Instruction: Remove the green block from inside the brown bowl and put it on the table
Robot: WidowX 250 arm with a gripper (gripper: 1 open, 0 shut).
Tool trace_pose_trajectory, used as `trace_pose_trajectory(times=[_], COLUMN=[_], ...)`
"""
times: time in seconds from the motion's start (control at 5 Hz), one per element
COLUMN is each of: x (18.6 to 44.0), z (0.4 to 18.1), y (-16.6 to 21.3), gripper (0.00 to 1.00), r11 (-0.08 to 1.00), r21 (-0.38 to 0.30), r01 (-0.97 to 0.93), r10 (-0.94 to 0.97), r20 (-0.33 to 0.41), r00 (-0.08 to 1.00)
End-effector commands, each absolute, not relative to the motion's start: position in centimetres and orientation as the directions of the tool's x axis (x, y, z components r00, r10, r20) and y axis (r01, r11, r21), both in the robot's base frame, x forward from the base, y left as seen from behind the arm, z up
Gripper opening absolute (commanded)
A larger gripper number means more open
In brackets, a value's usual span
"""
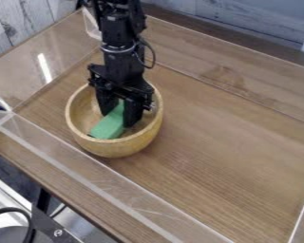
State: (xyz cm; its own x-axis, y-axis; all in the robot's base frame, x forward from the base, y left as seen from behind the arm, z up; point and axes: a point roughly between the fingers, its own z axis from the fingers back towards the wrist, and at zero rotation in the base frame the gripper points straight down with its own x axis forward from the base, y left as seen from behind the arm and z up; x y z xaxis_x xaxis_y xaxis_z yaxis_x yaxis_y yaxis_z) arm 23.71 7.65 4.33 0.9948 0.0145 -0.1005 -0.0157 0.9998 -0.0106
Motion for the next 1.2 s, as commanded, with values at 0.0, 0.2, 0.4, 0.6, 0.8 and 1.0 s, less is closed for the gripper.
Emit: trace_pose_trajectory(times=[0.0,0.2,0.4,0.6,0.8,1.0], x=[25.2,25.2,25.2,25.2,25.2,25.3], z=[6.8,7.0,7.3,7.5,7.9,8.2], y=[8.2,8.2,8.1,8.1,8.0,7.9], gripper=[0.00,0.00,0.00,0.00,0.00,0.00], r11=[1.000,1.000,0.999,0.999,0.999,0.999], r21=[0.015,0.013,0.011,0.009,0.007,0.004], r01=[-0.025,-0.027,-0.030,-0.034,-0.037,-0.041], r10=[0.025,0.028,0.030,0.034,0.037,0.041], r20=[-0.008,-0.007,-0.006,-0.005,-0.003,-0.001], r00=[1.000,1.000,1.000,0.999,0.999,0.999])
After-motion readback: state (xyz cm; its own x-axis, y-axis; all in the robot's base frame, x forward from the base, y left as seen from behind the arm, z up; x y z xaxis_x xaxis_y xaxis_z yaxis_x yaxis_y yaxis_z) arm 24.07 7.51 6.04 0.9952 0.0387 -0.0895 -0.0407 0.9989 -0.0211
